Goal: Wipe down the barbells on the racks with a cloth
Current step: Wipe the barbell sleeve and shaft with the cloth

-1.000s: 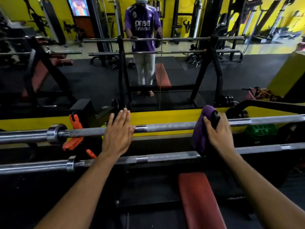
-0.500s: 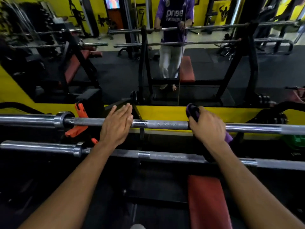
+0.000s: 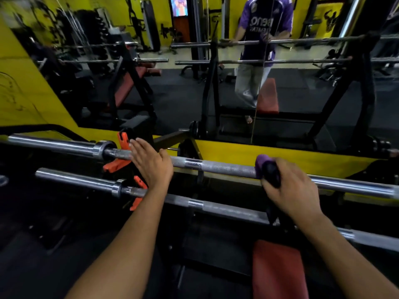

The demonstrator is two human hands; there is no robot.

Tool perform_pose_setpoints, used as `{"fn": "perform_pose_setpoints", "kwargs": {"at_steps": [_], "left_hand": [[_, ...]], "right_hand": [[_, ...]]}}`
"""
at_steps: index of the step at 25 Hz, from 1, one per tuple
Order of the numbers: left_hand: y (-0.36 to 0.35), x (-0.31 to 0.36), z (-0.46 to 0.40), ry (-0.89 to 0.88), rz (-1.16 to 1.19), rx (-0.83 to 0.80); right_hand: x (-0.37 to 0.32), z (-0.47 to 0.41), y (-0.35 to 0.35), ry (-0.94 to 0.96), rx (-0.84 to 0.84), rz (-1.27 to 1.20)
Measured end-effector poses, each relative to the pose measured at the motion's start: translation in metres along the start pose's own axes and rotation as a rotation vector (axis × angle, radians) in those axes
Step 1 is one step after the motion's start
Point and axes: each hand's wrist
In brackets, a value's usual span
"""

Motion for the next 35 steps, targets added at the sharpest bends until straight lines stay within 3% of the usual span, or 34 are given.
{"fn": "perform_pose_setpoints", "kwargs": {"at_steps": [2, 3, 5, 8, 10, 12, 16, 19, 21, 23, 26, 31, 35], "left_hand": [[-0.002, 0.000, -0.001, -0.014, -0.008, 0.015], [-0.003, -0.001, 0.000, -0.044, -0.014, 0.019], [-0.003, -0.002, 0.000, -0.056, -0.005, 0.020], [-0.002, -0.003, 0.001, -0.030, 0.015, 0.031], [-0.002, -0.005, 0.000, -0.052, 0.005, 0.023], [-0.002, -0.009, -0.001, -0.069, -0.007, 0.011], [-0.004, -0.014, -0.002, -0.122, -0.058, -0.012], [-0.006, -0.017, -0.007, -0.168, -0.088, -0.024], [-0.003, -0.020, -0.009, -0.195, -0.106, -0.054], [0.000, -0.019, -0.009, -0.215, -0.117, -0.072], [0.004, -0.017, -0.007, -0.230, -0.122, -0.093], [0.011, -0.017, -0.009, -0.243, -0.145, -0.131], [0.014, -0.016, -0.011, -0.257, -0.163, -0.153]], "right_hand": [[-0.026, -0.038, -0.004, -0.212, -0.119, -0.001], [-0.042, -0.051, -0.015, -0.214, -0.177, 0.007], [-0.085, -0.063, -0.038, -0.095, -0.227, -0.013], [-0.128, -0.036, -0.067, 0.300, -0.159, 0.012], [-0.117, -0.020, -0.073, 0.494, -0.141, 0.012], [-0.082, -0.006, -0.065, 0.530, -0.110, 0.044], [-0.005, 0.025, -0.028, 0.256, -0.003, -0.002], [0.004, 0.008, -0.003, -0.033, 0.092, -0.017], [-0.012, -0.028, 0.002, -0.303, -0.062, 0.019], [-0.031, -0.066, -0.006, -0.391, -0.310, 0.012], [-0.077, -0.086, -0.029, -0.230, -0.442, -0.068], [-0.136, -0.030, -0.068, 0.296, -0.149, -0.184], [-0.089, 0.024, -0.070, 0.330, -0.247, -0.545]]}}
Point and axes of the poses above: each hand's wrist, its own z-axis away from the middle knuckle, its own y-axis out of the back of the hand, x = y × z, and after that the axes turned 6 degrees about x, right-handed
